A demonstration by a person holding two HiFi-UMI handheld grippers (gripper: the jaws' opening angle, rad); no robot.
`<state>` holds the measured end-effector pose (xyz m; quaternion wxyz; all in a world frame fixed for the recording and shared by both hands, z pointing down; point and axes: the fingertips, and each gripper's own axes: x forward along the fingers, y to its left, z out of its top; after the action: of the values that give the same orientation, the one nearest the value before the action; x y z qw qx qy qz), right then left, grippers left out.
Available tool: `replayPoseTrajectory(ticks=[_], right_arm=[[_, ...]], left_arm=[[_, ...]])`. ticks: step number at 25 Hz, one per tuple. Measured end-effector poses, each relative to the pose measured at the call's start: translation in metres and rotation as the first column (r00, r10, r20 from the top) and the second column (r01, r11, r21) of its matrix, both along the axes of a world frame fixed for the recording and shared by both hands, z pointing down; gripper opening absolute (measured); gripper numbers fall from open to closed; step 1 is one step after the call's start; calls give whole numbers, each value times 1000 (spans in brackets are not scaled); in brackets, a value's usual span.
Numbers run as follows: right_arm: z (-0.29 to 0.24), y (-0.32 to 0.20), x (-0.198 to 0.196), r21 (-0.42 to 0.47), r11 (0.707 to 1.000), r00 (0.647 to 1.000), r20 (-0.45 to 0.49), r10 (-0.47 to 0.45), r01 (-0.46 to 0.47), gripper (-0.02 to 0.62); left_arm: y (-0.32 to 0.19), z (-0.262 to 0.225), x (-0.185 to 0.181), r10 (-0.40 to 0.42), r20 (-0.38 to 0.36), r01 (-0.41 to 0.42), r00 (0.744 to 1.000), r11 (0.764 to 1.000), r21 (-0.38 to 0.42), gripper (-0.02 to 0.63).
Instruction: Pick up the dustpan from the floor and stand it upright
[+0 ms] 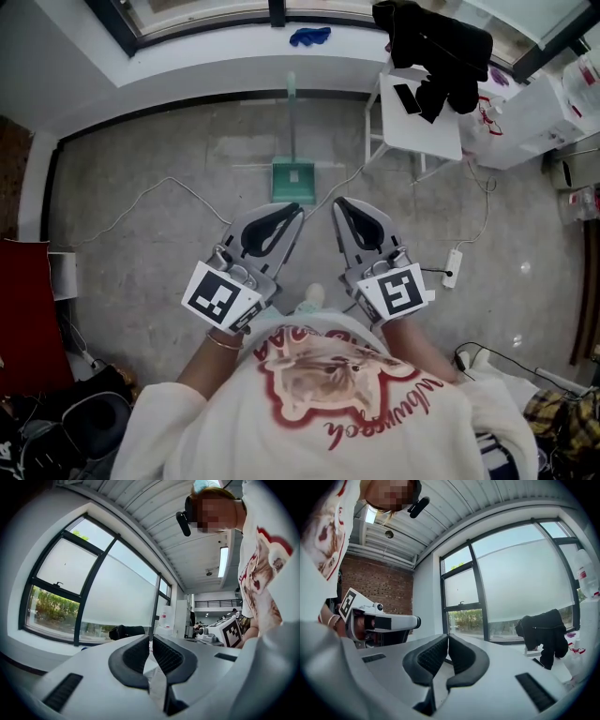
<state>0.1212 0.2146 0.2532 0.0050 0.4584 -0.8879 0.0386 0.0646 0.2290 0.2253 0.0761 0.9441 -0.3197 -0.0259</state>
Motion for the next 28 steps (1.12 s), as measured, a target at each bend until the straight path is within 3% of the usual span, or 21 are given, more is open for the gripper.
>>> replayPoseTrajectory(ticks=[4,13,28], right_arm=[[-9,13,-22,12,1000,1000,1,11,-11,26],[-20,32,-78,3,1000,998,50,27,-28,26],[-21,33,-96,27,999,999,16,31,-31,26]], left_arm=[[15,-12,-19,33,-6,-33,999,999,24,40],[39,-5,-74,53,11,-53,999,999,-12,40],[40,-5,-84,88,-3,-88,996,996,2,40]])
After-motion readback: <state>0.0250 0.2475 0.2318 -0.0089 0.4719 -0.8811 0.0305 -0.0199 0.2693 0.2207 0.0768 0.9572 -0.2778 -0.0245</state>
